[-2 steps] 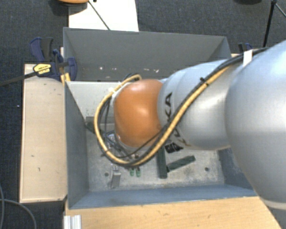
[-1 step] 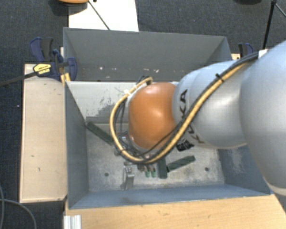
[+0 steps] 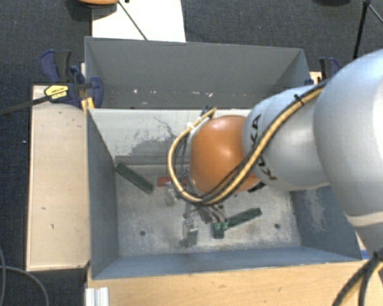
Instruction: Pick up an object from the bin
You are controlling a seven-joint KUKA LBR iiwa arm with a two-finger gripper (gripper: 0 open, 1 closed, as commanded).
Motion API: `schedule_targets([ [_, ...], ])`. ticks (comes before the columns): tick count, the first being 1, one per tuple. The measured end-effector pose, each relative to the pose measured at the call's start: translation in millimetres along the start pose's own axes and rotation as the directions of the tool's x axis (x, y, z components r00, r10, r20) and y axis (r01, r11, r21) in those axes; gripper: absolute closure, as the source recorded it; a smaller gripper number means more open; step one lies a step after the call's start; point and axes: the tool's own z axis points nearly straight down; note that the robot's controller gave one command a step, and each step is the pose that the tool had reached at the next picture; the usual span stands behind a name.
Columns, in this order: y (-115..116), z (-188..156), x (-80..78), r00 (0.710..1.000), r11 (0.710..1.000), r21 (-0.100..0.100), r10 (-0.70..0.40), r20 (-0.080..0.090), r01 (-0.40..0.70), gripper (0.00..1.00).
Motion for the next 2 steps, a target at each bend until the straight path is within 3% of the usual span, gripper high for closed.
schedule_targets([
  [1, -12.2, -28.1, 13.6, 0.983, 0.983, -0.001, -0.186, -0.002, 0.186, 1.00],
  [2, -12.3, -27.7, 13.7, 0.983, 0.983, -0.001, -0.182, -0.003, 0.182, 1.00],
])
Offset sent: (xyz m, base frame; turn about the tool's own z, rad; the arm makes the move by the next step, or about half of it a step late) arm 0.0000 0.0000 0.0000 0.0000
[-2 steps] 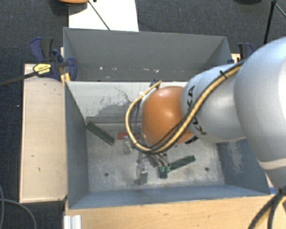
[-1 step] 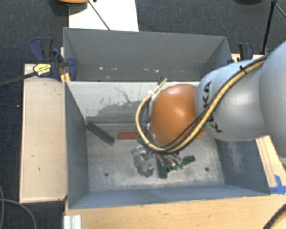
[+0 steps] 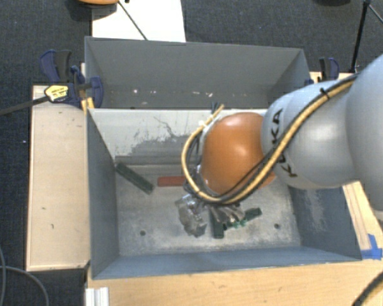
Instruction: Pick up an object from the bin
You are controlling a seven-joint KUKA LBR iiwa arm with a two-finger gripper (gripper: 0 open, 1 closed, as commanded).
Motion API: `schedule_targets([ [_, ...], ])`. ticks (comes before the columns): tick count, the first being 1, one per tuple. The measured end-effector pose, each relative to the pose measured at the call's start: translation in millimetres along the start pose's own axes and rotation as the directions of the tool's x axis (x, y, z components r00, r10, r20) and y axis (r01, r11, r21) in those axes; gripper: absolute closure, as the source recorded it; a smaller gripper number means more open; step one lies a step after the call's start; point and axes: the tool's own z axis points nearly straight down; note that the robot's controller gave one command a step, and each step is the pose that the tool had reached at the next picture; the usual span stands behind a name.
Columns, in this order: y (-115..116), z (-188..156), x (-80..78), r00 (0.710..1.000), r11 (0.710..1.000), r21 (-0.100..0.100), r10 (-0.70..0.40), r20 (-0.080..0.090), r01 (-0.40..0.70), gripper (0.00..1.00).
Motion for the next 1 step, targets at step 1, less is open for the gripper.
schedule_targets([
  [1, 0.1, 0.1, 0.0, 1.000, 1.000, 0.000, 0.002, 0.000, -0.002, 1.00],
])
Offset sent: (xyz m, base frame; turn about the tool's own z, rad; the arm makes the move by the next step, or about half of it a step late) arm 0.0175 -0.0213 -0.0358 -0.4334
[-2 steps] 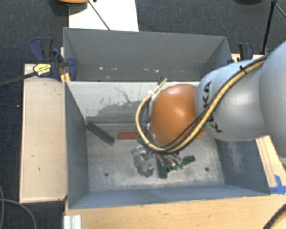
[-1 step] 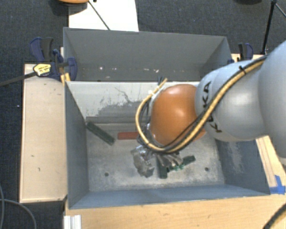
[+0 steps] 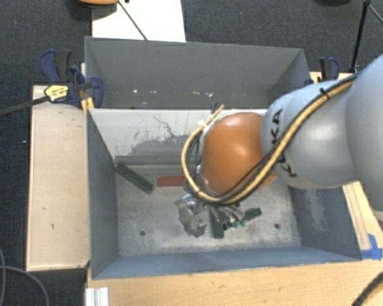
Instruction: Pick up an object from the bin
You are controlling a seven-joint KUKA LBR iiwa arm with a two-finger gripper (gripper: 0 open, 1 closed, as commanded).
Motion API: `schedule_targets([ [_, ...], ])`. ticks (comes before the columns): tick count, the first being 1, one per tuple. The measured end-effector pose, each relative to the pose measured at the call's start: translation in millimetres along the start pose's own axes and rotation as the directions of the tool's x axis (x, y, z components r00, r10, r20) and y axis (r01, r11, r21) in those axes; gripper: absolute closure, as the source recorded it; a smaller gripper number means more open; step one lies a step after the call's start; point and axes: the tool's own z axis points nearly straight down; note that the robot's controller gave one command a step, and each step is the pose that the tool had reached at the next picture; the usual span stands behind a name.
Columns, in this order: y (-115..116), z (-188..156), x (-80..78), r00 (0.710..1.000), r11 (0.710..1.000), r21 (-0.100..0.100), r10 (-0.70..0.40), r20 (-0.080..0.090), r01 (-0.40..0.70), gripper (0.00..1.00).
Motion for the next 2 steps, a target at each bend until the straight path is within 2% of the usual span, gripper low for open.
schedule_targets([
  [1, -27.0, 36.1, -8.4, 0.907, 0.907, 0.001, -0.420, 0.002, 0.420, 0.00],
  [2, -26.2, 35.3, -8.4, 0.908, 0.908, 0.000, -0.418, 0.002, 0.418, 0.00],
])
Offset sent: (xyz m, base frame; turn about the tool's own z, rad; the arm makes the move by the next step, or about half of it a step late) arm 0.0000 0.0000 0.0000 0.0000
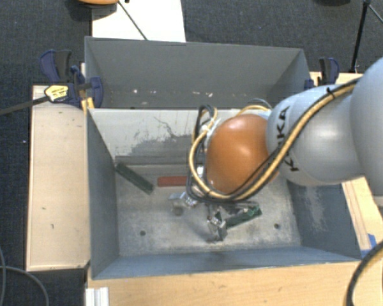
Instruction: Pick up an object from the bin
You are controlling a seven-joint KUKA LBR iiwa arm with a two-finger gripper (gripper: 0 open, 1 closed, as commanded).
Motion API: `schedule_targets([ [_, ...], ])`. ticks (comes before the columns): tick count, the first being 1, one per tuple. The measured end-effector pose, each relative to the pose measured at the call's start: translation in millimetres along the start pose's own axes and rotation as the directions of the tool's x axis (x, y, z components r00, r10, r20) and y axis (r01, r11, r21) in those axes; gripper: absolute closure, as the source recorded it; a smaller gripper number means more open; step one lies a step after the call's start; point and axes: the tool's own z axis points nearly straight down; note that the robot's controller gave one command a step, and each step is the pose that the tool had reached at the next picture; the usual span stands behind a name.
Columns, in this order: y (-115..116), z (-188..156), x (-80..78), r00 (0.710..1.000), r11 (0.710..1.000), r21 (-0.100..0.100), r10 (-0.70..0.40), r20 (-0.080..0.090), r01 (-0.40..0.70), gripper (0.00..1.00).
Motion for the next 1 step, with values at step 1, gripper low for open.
schedule_targets([
  [1, -39.0, -12.9, -12.1, 1.000, 1.000, -0.002, -0.011, -0.003, 0.011, 0.00],
])
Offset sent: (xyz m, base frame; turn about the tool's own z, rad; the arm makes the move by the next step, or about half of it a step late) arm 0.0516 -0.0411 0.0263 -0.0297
